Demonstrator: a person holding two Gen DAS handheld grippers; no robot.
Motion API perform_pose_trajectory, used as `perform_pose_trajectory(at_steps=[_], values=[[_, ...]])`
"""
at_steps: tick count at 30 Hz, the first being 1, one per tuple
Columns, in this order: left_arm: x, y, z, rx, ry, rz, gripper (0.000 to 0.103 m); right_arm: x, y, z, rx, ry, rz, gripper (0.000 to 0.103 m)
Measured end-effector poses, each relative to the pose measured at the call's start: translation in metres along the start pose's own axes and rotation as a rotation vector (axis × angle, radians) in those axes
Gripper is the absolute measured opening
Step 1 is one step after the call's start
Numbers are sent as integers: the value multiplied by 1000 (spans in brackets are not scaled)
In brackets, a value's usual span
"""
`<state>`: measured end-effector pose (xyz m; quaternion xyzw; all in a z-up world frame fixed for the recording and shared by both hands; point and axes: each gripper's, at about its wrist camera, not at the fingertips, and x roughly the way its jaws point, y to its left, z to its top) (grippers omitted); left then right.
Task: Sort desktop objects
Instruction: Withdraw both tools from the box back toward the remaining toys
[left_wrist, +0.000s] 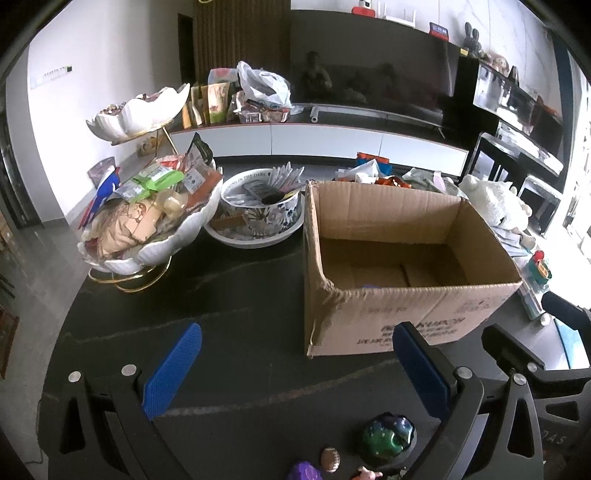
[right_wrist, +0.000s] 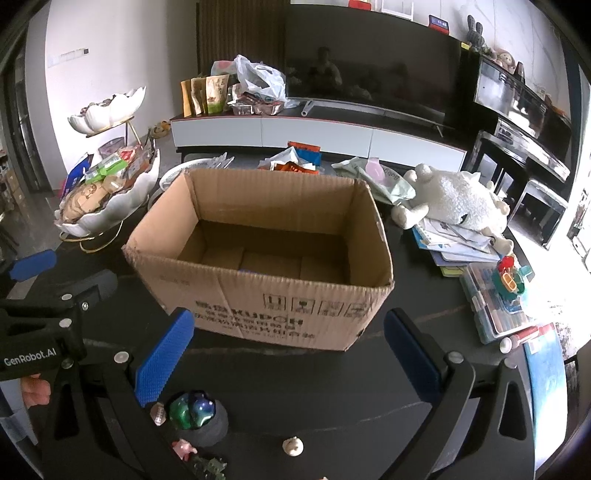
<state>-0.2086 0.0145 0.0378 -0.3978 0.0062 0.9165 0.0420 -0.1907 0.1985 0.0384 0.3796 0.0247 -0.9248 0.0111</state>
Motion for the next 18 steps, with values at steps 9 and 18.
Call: perform_pose_trajectory(at_steps=[9, 18], values=[[-13, 5, -14, -18, -9, -14, 102, -12, 4, -16, -7, 6, 10, 102], [-26, -13, -26, 62, -60, 7, 102, -15, 7, -36, -8, 24, 10, 102]])
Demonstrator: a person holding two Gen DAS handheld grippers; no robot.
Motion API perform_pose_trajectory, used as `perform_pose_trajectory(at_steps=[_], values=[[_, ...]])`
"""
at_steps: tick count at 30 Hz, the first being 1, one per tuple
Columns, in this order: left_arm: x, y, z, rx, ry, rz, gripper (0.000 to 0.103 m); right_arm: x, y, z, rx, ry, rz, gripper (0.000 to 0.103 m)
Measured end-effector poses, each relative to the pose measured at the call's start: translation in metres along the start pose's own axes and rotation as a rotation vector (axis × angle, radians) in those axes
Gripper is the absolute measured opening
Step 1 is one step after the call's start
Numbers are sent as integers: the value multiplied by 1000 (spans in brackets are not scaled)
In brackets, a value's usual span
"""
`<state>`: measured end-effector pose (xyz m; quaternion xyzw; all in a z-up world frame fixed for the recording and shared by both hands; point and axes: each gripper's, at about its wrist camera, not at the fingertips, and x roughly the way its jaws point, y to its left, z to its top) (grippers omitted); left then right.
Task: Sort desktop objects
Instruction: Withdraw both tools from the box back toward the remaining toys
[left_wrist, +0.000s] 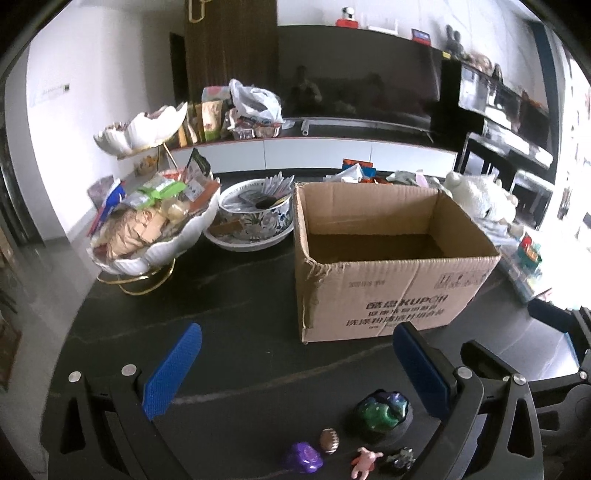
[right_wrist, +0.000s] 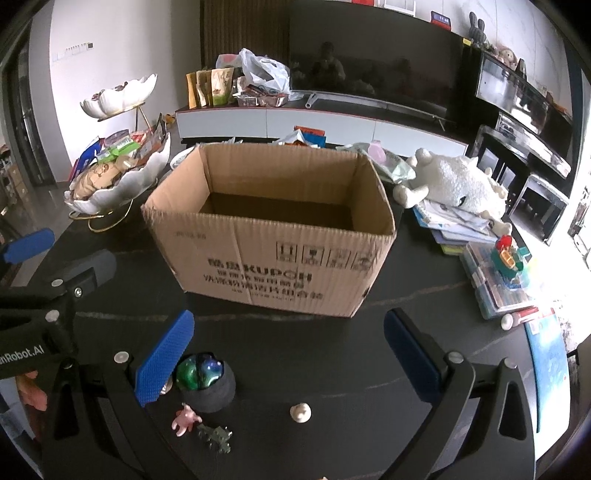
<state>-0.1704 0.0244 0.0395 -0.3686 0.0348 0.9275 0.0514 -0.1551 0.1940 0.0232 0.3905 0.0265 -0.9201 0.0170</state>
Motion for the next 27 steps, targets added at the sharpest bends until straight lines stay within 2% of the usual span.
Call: perform_pose_trajectory(at_steps=[6, 11, 20, 23, 27], values=[[-3, 4, -7, -44, -6, -38, 102, -3, 1, -10, 6, 3, 10, 102], [-2, 3, -12, -41, 11, -39, 102, -7, 0, -13, 12, -5, 13, 102], [-15, 8, -19, -106, -69, -69, 102, -16, -3, -21, 14, -18, 14, 102], [-16, 6, -20, -88, -63, -79, 102, -18, -4, -26, 15, -38, 18, 102], [-12, -1, -24, -18, -11, -77, 102, -21, -6, -33, 38, -76, 39, 102]])
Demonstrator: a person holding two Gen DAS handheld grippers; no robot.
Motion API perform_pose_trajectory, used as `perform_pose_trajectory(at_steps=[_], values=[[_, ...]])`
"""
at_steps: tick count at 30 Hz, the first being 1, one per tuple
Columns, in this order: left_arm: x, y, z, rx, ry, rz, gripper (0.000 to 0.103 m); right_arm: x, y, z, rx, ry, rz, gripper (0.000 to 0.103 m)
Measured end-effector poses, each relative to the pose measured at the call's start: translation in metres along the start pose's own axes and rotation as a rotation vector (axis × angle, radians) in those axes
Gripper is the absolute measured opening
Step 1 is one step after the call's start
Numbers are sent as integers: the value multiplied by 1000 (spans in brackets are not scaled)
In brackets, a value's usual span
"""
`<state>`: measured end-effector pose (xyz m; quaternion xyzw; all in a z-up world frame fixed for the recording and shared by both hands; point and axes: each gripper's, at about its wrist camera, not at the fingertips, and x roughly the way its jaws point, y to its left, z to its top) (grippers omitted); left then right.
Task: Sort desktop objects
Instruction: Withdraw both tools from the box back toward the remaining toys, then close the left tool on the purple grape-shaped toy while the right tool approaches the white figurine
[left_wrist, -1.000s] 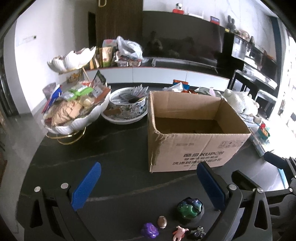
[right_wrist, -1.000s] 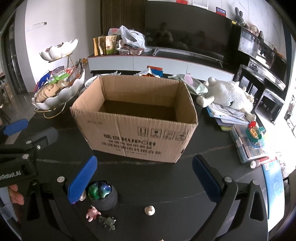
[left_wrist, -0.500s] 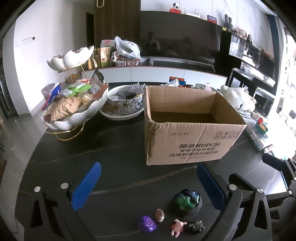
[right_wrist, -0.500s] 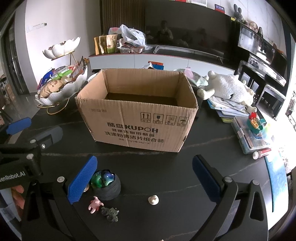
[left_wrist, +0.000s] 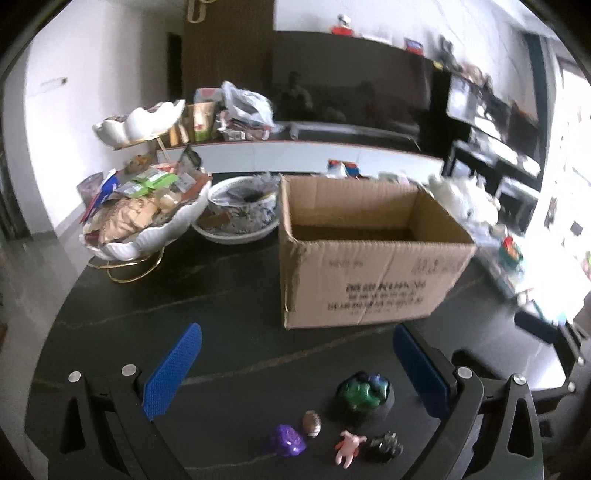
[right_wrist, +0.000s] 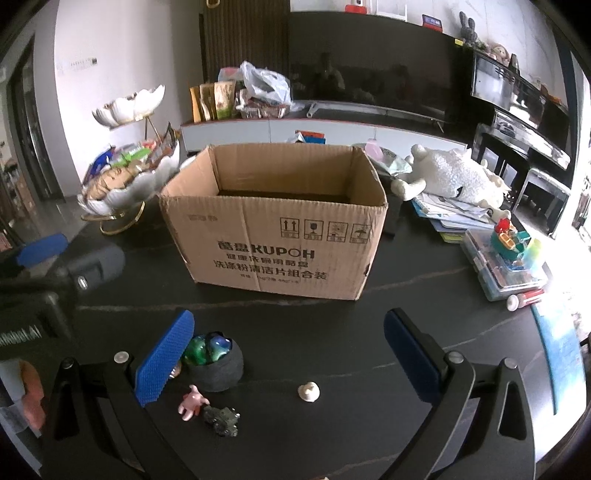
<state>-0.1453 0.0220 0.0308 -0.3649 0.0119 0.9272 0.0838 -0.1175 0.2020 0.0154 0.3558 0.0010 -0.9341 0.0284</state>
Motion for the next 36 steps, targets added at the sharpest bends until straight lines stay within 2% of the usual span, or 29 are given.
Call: perform_pose_trajectory(at_steps=[4, 9, 16, 25, 28, 36], values=[[2, 2, -6, -14, 16, -10, 102, -1, -1, -6, 16, -13, 19, 102], [2, 2, -16, -10, 10, 44, 102, 2, -1, -14, 20, 8, 45, 102], [9, 3, -30, -7, 48, 40, 102, 7, 0, -22, 11, 32, 52, 102], [5, 1, -37, 25, 38, 53, 102, 9, 2, -31, -10, 53, 62, 101], [9, 3, -42, 15, 67, 33, 102, 11, 3, -35, -20, 65, 56, 101], [21, 8, -58, 10, 122, 45, 102, 20, -2, -44, 4, 119, 77, 98]])
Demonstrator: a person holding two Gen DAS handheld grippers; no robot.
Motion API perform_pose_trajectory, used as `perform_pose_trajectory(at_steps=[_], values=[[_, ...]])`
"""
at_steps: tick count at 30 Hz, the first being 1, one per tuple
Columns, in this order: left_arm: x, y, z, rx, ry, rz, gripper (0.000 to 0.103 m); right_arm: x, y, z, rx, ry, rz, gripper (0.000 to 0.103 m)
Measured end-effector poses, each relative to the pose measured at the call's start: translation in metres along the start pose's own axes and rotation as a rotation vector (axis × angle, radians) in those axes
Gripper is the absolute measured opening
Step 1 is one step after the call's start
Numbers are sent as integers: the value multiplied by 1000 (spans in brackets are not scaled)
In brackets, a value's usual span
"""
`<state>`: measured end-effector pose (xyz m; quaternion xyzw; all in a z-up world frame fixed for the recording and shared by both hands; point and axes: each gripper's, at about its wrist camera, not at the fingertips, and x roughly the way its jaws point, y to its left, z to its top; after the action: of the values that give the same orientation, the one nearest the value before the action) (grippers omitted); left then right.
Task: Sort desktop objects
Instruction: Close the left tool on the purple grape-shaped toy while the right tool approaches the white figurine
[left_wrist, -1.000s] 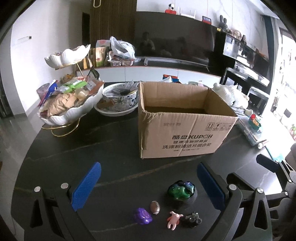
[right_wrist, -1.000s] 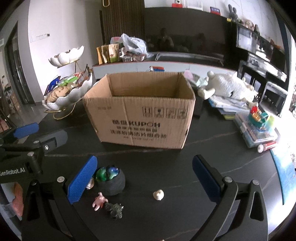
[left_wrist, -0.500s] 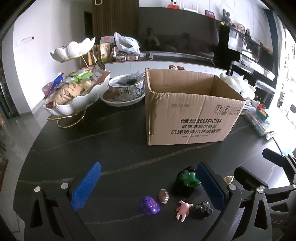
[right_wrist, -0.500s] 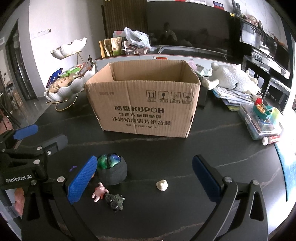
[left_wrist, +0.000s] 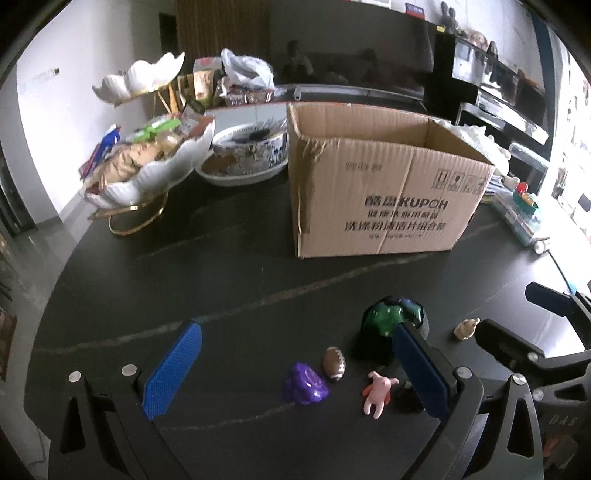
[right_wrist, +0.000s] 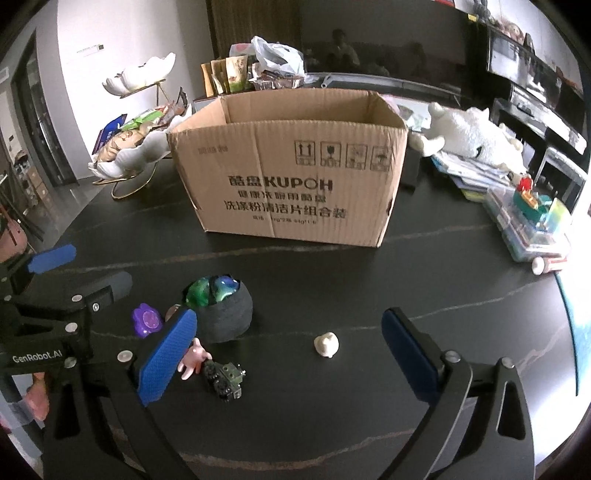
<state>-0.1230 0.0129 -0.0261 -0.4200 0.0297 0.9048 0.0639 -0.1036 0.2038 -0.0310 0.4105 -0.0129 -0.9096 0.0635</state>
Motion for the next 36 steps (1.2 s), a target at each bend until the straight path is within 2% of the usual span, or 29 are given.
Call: perform_pose_trajectory(at_steps=[6, 15, 22, 28, 36], values=[[3, 2, -11, 0, 2, 47, 102, 9, -7, -8, 31, 33, 39, 89], [17, 1, -31, 9, 55, 32, 102, 21, -9, -16, 31, 69, 34, 83], [28, 2, -41, 17, 94, 32, 102, 26, -12, -19, 43, 81, 33, 81], [35, 4, -45, 15, 106, 39, 95, 31, -11, -21, 43, 103, 35, 80], [47, 2, -49, 22, 125, 40, 94, 34, -11, -21, 44, 111, 27, 79]])
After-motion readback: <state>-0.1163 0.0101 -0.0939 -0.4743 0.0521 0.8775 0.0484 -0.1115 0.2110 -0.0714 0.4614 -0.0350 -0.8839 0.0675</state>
